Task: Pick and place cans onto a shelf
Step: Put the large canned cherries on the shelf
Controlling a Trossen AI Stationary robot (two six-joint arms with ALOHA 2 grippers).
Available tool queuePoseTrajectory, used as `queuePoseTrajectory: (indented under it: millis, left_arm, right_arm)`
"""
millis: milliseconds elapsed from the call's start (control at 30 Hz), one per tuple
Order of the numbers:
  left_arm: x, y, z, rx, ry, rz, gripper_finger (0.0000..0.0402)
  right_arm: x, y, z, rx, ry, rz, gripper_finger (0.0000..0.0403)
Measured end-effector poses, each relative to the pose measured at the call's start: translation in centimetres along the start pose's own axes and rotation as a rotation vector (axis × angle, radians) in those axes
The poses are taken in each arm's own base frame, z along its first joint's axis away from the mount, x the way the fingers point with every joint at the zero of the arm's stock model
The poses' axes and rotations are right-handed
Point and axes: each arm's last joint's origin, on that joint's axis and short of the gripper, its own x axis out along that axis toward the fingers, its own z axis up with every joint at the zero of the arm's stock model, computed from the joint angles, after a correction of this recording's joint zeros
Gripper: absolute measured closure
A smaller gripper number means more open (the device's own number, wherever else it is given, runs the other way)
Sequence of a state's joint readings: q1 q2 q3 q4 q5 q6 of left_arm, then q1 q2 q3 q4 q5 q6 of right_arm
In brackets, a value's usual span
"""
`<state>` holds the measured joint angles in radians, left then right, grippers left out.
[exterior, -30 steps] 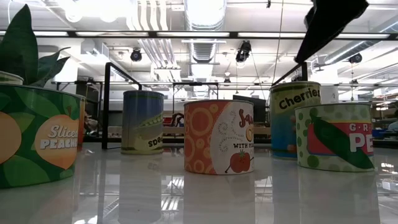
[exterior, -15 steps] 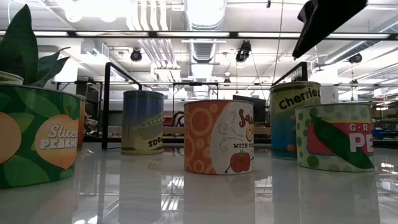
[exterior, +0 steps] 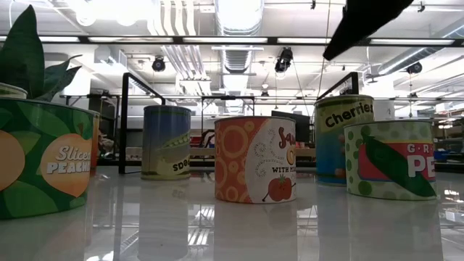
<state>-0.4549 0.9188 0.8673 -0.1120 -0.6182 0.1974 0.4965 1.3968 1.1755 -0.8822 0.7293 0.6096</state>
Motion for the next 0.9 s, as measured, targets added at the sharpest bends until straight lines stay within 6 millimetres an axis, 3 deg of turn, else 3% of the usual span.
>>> queuePoseTrajectory:
  millis: [167,367,567,900]
  left_arm:
    - [0.0,0.0,0.0,0.0,0.0,0.0,0.0402]
    - [0.0,0.0,0.0,0.0,0.0,0.0,0.0402]
    - [0.0,0.0,0.0,0.0,0.0,0.0,0.0402]
    - [0.0,0.0,0.0,0.0,0.0,0.0,0.0402]
  right_arm:
    - [0.0,-0.1,0.1,-0.046,-0.02,-0.025,0.0056]
    - [0.0,0.2,0.0,-0.006,0.031,0.063,0.0049]
    - [0.6,0.7,-1.5,0.019,0.164,0.169,0.0049]
    - [2.4,1.3,-4.2,0.036,0.241,0.244,0.0048]
